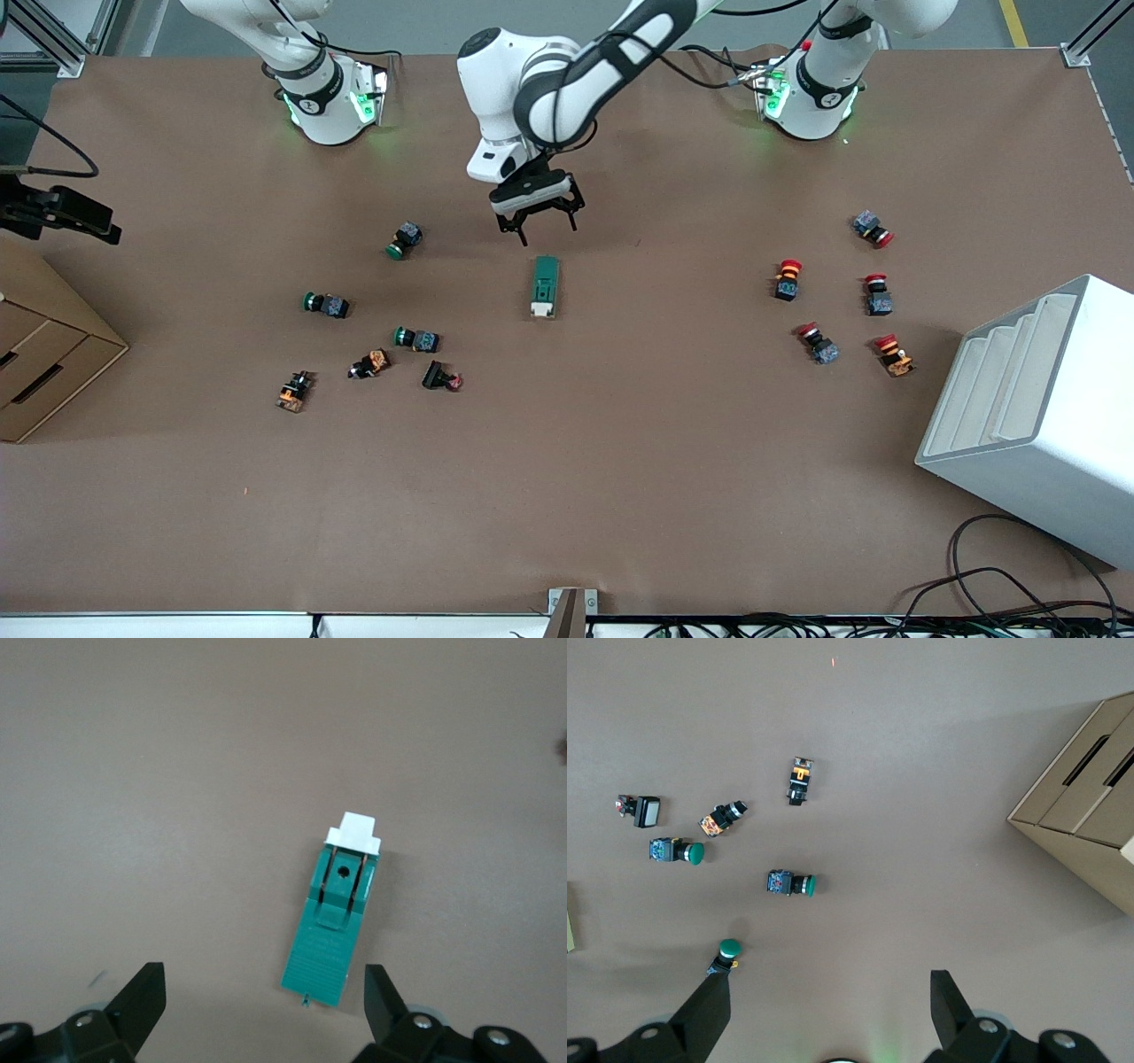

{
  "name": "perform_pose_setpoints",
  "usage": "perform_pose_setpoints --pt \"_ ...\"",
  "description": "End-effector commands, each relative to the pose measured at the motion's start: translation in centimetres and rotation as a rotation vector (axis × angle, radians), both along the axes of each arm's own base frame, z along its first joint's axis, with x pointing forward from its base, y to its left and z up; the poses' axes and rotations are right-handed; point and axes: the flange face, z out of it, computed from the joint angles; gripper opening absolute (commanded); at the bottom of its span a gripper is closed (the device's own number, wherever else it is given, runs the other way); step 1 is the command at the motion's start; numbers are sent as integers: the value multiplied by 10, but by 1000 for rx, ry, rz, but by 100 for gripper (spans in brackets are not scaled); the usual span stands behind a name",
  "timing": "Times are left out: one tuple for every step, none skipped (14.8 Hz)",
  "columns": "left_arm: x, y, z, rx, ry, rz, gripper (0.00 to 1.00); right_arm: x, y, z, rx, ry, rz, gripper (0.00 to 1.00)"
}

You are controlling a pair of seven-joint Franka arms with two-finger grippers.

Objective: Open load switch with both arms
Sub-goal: 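Move the left gripper over the green switch and lower onto it, then reach the right gripper to the switch lever while the left gripper holds it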

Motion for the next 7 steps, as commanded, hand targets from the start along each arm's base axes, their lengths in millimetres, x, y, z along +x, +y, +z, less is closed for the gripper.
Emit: perform_pose_setpoints --pt "-29 -5 -43 7 -116 -19 99 4 22 -17 -29 29 -101 100" --pt "-37 -4 -57 0 -152 -8 99 7 37 -23 -34 36 -129 100" --pt "-51 -3 -70 0 -189 -29 98 10 54 -31 -41 46 -156 100" --pt "-65 -1 -82 2 -228 -59 98 14 70 -39 -51 56 -191 100" --pt "-73 5 -96 5 -268 -81 98 16 93 -49 -61 67 -239 100" --pt "-79 9 -107 0 -303 -101 98 19 114 -58 -68 76 -281 100" --pt "-88 15 -117 -9 -333 -112 98 21 136 -67 -73 81 -317 100"
